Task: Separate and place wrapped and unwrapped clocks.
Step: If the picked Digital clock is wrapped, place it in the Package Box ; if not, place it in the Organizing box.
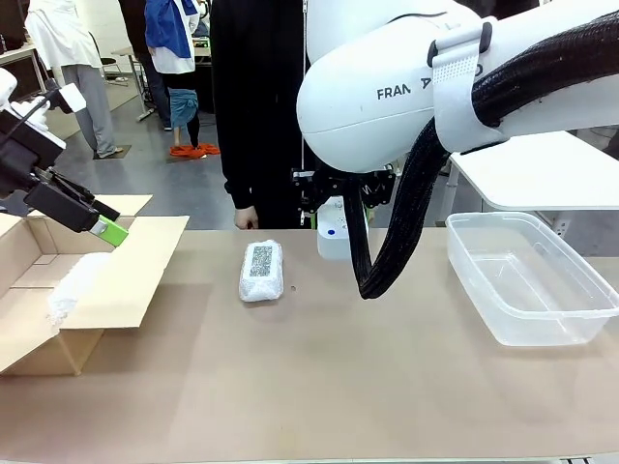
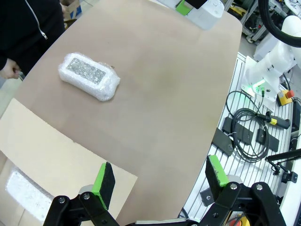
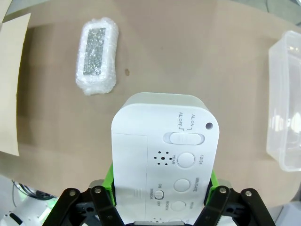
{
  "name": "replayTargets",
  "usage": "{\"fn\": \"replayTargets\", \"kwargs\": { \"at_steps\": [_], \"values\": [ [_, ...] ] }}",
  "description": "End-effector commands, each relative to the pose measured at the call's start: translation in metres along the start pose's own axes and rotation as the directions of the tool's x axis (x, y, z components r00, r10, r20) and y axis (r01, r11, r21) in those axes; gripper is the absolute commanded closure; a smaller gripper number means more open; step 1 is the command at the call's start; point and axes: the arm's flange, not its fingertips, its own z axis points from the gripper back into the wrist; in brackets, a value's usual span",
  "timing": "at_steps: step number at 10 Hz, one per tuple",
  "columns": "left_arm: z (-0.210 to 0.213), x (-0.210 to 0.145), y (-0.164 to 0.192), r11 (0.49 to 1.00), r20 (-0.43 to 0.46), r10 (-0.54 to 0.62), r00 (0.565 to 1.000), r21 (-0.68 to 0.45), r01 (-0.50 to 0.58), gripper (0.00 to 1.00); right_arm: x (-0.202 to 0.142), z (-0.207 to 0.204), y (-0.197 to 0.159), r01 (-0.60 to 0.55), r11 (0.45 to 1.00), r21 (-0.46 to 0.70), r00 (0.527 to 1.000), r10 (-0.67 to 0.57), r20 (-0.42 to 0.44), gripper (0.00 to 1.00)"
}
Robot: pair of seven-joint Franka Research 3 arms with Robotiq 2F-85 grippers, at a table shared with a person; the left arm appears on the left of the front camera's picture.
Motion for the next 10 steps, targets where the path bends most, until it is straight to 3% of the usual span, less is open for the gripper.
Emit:
{"fn": "replayTargets", "kwargs": {
  "at_steps": [1, 7, 8, 9, 10],
  "values": [
    [0.001, 0.0, -0.001, 1.0, 0.011, 0.006, 1.0, -0.011, -0.006, 0.0, 0.002, 0.003, -0.002, -0.01, 1.0, 0.011, 1.0, 0.01, 0.005, 0.42],
    [0.001, 0.0, -0.001, 1.0, 0.011, 0.006, 1.0, -0.011, -0.006, 0.0, 0.002, 0.003, -0.002, -0.01, 1.0, 0.011, 1.0, 0.01, 0.005, 0.42],
    [0.001, 0.0, -0.001, 1.0, 0.011, 0.006, 1.0, -0.011, -0.006, 0.0, 0.0, 0.0, 0.0, 0.0, 1.0, 0.0, 1.0, 0.0, 0.0, 0.2],
    [0.001, 0.0, -0.001, 1.0, 0.011, 0.006, 1.0, -0.011, -0.006, 0.0, 0.029, 0.028, -0.041, 0.161, 0.987, 0.025, 0.986, -0.162, 0.033, 0.2],
    [0.001, 0.0, -0.001, 1.0, 0.011, 0.006, 1.0, -0.011, -0.006, 0.0, 0.057, 0.045, -0.086, 0.273, 0.962, 0.017, 0.962, -0.273, -0.003, 0.2]
  ]
}}
